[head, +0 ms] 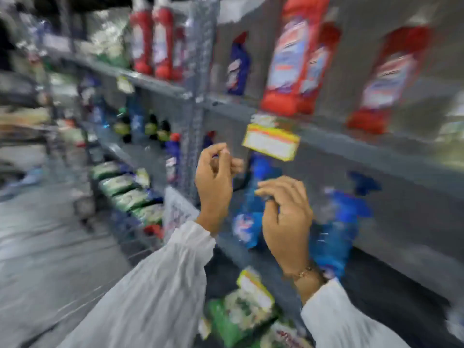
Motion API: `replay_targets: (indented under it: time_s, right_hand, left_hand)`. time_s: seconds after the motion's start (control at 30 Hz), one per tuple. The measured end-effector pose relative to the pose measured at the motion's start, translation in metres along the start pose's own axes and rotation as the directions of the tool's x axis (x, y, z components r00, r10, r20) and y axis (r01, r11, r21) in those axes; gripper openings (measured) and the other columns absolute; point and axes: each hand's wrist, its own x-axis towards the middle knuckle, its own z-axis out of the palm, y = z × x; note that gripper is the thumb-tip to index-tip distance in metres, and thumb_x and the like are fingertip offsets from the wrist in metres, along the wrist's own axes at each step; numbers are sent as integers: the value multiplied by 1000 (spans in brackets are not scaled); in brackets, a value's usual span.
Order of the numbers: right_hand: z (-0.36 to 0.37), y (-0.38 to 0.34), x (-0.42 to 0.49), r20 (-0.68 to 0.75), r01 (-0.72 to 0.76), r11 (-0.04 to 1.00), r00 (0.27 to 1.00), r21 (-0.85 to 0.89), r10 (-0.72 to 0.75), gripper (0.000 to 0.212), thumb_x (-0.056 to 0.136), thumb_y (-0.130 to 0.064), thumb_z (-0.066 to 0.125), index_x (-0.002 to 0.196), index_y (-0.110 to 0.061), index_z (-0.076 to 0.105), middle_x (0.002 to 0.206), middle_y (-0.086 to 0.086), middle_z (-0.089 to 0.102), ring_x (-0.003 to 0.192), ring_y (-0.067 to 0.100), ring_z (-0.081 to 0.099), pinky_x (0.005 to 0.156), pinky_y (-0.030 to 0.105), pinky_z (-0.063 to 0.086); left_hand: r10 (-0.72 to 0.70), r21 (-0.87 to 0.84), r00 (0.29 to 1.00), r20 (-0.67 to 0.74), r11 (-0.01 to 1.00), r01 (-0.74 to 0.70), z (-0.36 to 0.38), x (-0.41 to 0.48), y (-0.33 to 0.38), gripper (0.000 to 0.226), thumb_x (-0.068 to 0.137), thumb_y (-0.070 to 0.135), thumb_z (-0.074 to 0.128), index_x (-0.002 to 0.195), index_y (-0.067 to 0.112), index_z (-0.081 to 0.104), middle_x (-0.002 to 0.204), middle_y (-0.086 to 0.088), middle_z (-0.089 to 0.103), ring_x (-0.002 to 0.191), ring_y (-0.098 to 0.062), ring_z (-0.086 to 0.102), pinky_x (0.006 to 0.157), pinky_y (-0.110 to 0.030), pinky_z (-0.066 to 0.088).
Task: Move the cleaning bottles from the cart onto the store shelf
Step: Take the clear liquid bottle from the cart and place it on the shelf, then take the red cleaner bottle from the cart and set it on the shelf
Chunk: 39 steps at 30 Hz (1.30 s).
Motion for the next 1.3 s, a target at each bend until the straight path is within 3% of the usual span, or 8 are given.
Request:
replay_targets:
  time_s: [0.13,0.27,0.4,0.53,0.67,0.87,1.13,1.3]
  right_hand:
    - [179,-22,-76,516,-240,954,849,183,115,24,70,-5,42,68,-7,66,72,11,68,79,26,57,78,28,40]
    - [323,-52,-175,922,-555,832,308,-27,235,35,78,-4,39,89,-1,72,100,21,71,98,35,63,84,34,41]
    - [406,-72,-293,927,-447,824,-294,-347,231,27,87,-7,47,105,-2,66,115,18,67,112,34,59,87,33,46]
    - [435,-91,-391,770,-355,786,-596,-506,226,27,82,-20,60,102,-2,63,109,15,68,106,32,63,81,31,49]
    - [449,-107,-449,722,-379,687,-618,-620,311,46,81,-32,64,116,-4,53,120,16,64,110,33,62,88,35,50]
    - [463,-131,-491,813,-570,583,-458,-580,360,49,70,-30,58,115,-11,53,111,14,65,101,33,64,82,38,53]
    - [470,-129,-482,715,-557,449,-558,-699,421,39,71,-20,72,107,-11,61,106,12,70,92,29,67,71,27,48]
    - [445,-99,-448,711,-659,269,-633,-703,307,39,44,-7,76,82,-14,71,91,11,75,77,25,69,80,47,59]
  left_hand:
    - [-185,338,924,-333,892,301,-186,22,-79,16,92,4,49,84,15,57,63,2,66,50,7,58,59,-12,48]
    - [-363,419,694,-622,594,686,-356,-11,-149,18,85,22,54,94,10,64,90,-14,72,83,-20,67,82,-34,52]
    - [-467,279,428,-774,356,892,-478,-76,-202,13,79,18,54,79,12,66,79,-16,67,79,-27,60,73,-37,44]
    - [-449,157,231,-863,197,968,-539,-114,-227,15,84,14,54,91,7,65,89,-23,68,83,-32,62,77,-36,48]
    - [-434,172,183,-882,64,983,-576,-124,-247,29,88,20,54,106,-1,61,105,-20,67,102,-35,62,80,-31,43]
    - [-296,166,120,-948,-137,977,-587,-134,-263,29,87,11,54,115,6,60,119,-19,64,109,-34,59,83,-33,44]
    - [-407,219,140,-903,-154,963,-595,-143,-255,35,81,24,67,114,13,65,115,-14,69,108,-29,62,83,-28,44]
    - [-497,98,131,-858,92,991,-579,-149,-241,45,73,29,74,110,7,63,107,-16,70,93,-27,65,78,-28,45]
